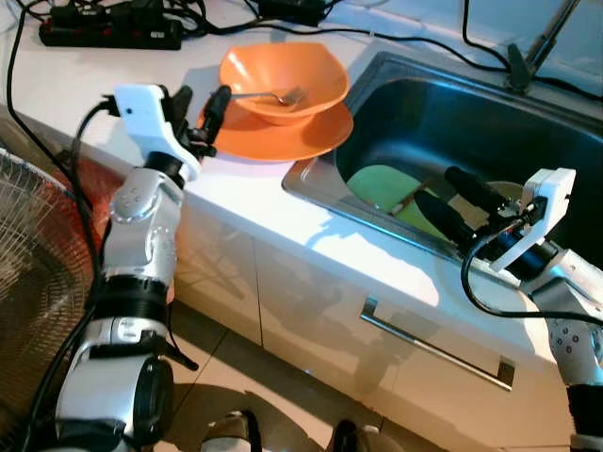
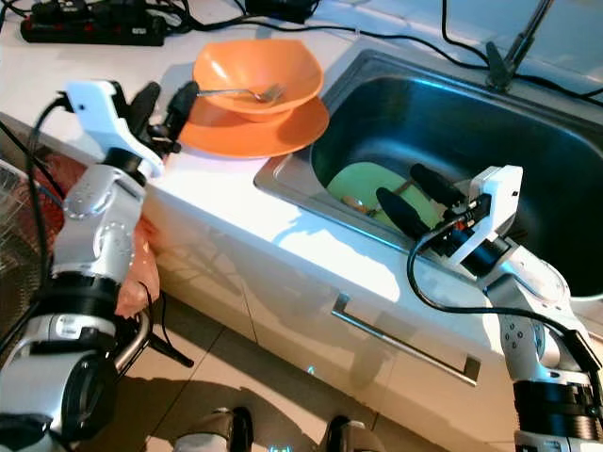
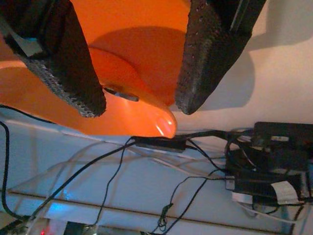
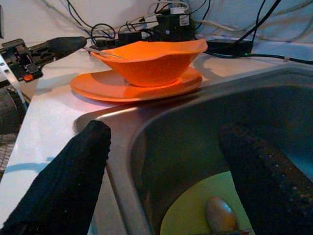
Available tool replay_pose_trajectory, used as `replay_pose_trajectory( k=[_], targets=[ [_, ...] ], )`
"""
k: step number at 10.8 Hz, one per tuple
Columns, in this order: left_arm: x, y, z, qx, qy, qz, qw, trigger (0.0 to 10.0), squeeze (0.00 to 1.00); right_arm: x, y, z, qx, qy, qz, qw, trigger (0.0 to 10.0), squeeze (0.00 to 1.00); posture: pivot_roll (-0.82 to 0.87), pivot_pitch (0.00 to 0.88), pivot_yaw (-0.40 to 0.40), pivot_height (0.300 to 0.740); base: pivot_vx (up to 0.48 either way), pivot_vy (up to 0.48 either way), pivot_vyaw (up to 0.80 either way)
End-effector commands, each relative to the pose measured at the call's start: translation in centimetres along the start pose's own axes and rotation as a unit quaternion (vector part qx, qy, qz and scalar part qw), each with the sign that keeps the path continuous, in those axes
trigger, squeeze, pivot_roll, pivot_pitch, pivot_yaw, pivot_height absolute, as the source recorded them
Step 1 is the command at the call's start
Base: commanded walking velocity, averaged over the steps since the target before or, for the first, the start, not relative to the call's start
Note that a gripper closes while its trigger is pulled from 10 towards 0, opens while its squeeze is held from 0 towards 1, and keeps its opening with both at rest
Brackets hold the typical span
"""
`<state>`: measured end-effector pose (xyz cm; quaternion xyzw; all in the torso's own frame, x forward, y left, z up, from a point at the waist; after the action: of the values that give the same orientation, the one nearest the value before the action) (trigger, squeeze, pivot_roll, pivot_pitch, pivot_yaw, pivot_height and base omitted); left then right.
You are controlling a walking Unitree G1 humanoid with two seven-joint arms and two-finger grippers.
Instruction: Kitchen organization
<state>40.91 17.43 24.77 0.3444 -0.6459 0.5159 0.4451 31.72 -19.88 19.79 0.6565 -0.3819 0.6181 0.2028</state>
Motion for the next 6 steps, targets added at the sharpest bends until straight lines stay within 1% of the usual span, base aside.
replay_pose_trajectory(
  k=[1, 5, 6],
  targets=[
    [0.3, -0.6, 0.5, -0.013, -0.007, 0.006, 1.0, 10.0, 0.0, -0.2, 0.4, 0.1, -0.001, 0.001, -0.011, 1.0, 10.0, 0.0, 0.02, 0.176, -0.063, 0.74, 0.0, 0.0, 0.0],
    [0.3, -1.6, 1.0, -0.013, 0.001, 0.013, 1.0, 10.0, 0.0, -0.3, 0.6, 0.0, -0.003, -0.002, -0.012, 1.0, 10.0, 0.0, 0.01, 0.18, -0.064, 0.74, 0.0, 0.0, 0.0],
    [0.3, -1.8, 1.3, -0.016, 0.003, 0.015, 1.0, 9.7, 0.0, -0.3, 0.6, 0.0, -0.004, -0.001, -0.012, 1.0, 10.0, 0.0, 0.01, 0.181, -0.064, 0.74, 0.0, 0.0, 0.0]
  ],
)
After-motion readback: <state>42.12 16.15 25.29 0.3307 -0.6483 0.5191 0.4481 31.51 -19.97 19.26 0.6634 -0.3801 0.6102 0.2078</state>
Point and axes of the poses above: a point about 5 cm out from each wrist's last joint towards the gripper, its own y axis pointing back from the gripper into the wrist, its own x axis along the axis of the wrist's last joint, z = x × y, the point moved 3 cm from there along -y, pointing out of the wrist towards the gripper, and after that the axes turned 8 degrees about -y, right-handed, at the moved point
